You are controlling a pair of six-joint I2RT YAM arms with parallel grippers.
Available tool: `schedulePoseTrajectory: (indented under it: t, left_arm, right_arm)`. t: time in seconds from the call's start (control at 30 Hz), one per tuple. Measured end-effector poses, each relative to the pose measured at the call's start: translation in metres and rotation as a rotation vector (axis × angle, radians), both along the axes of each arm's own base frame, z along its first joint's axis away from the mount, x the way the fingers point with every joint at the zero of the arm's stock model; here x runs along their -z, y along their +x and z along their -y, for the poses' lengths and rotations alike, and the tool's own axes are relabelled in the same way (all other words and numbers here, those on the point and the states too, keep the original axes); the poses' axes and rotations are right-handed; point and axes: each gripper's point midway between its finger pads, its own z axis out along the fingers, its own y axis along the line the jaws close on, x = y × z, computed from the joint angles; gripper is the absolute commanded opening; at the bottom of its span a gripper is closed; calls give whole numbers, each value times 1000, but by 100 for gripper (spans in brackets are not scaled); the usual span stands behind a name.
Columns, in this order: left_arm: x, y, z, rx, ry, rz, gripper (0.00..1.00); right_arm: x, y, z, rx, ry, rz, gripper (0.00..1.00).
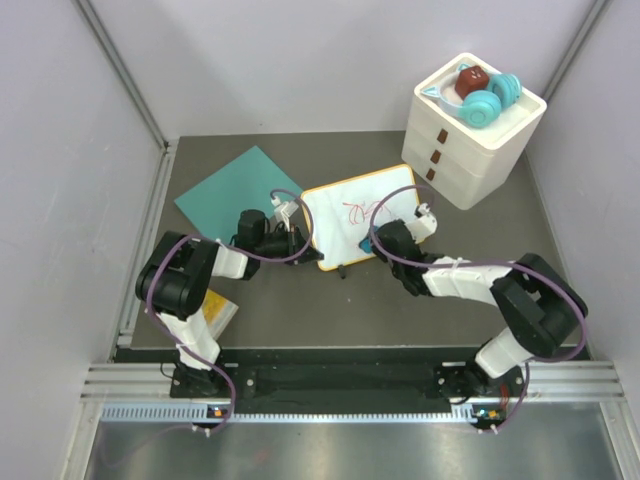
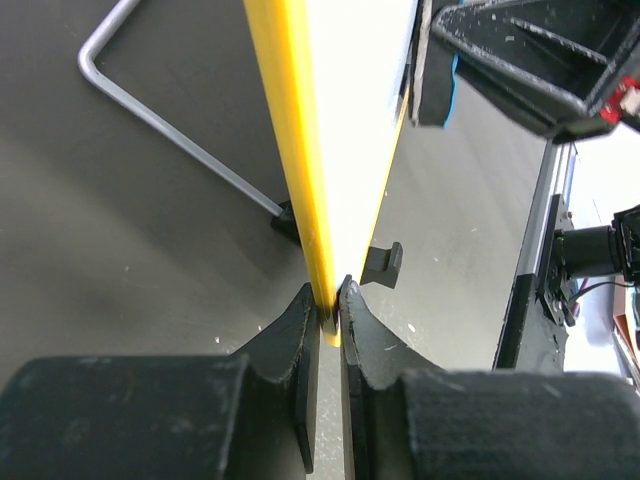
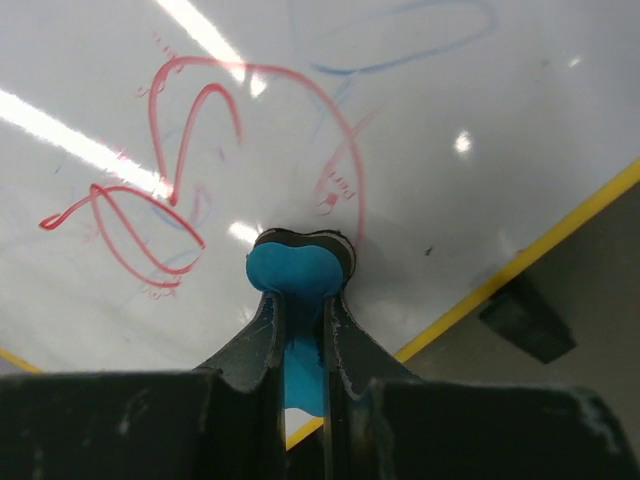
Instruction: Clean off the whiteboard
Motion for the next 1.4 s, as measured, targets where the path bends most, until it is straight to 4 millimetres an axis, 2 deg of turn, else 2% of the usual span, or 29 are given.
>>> schedulePoseTrajectory:
  t: [0.2, 0.33, 0.83, 1.1, 1.3, 1.4]
  left_arm:
    - [0, 0, 0, 2, 1, 2, 0]
    - [0, 0, 0, 2, 2, 3, 0]
    - [0, 3, 2, -11, 10, 19, 0]
    - [1, 4, 3, -27, 27, 22, 0]
    - [1, 5, 3, -27, 37, 30, 0]
    - [1, 5, 4, -26, 38, 32, 0]
  right_arm:
    - [8, -2, 40, 47, -170, -68, 0]
    - [10, 4, 62, 69, -208, -101, 0]
    - [3, 23, 63, -26, -286, -98, 0]
    - [-29, 52, 84, 8, -345, -13, 0]
    - [-54, 70, 75, -16, -353, 54, 0]
    - [-56, 82, 62, -47, -329, 74, 0]
